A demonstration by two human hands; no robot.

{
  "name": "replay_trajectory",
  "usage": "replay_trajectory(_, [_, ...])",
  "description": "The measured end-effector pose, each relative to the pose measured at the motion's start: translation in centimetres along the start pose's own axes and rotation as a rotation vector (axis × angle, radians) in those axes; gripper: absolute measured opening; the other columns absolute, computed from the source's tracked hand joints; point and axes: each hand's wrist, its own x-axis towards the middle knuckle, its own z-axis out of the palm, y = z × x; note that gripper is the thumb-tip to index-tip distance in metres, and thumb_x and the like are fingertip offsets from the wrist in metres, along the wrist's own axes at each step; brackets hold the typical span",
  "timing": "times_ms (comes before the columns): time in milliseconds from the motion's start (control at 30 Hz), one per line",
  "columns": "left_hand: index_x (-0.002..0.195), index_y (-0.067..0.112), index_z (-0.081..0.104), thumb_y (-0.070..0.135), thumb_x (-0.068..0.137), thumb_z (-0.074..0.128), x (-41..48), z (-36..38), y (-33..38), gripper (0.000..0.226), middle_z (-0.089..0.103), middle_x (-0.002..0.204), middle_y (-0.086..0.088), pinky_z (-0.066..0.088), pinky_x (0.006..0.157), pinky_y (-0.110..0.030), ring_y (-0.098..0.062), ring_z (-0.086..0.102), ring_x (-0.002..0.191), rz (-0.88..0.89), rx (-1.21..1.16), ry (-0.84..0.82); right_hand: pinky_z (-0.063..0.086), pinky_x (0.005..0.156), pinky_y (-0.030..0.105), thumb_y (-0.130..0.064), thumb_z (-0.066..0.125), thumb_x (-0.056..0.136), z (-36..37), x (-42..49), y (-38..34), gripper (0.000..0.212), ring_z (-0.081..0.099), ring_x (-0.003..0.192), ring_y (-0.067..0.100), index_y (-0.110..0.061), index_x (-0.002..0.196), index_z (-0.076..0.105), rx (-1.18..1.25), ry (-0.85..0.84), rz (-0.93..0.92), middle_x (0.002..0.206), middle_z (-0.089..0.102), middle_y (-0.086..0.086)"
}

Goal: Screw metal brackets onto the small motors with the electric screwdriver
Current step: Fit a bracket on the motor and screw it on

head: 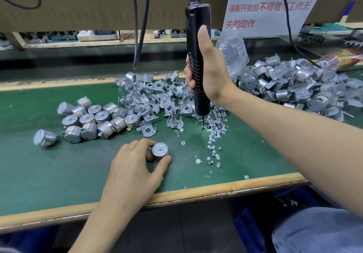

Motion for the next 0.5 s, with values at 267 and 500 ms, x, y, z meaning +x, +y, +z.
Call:
replay_trajectory(267, [0.095, 0.028, 0.063, 0.043, 0.080, 0.073, -0.03, 0.04, -0.18, 0.024, 0.053, 0.073, 0.013, 0.037, 0.068, -0.031, -0.016, 0.053, 0.077, 0.003, 0.006, 0.004, 0.037, 0.045, 0.030, -0.062, 0.040, 0.092, 0.01, -0.01, 0.03, 0.056, 0.042, 0.042, 0.020, -0.013, 0.064, 0.044, -0.009, 0.002, 0.008, 0.052, 0.047, 0.009])
replay_trajectory(500, [0.097, 0.028, 0.064, 0.049, 0.078, 0.072, 0.05, 0.09, -0.24, 0.029, 0.054, 0.082, 0.013, 0.044, 0.074, -0.032, -0.013, 0.056, 0.083, -0.026, -0.010, -0.016, 0.038, 0.045, 0.028, -0.062, 0.038, 0.093, -0.13, -0.19, 0.05, 0.058, 0.043, 0.042, 0.021, -0.014, 0.061, 0.045, 0.001, 0.020, 0.006, 0.051, 0.048, 0.007])
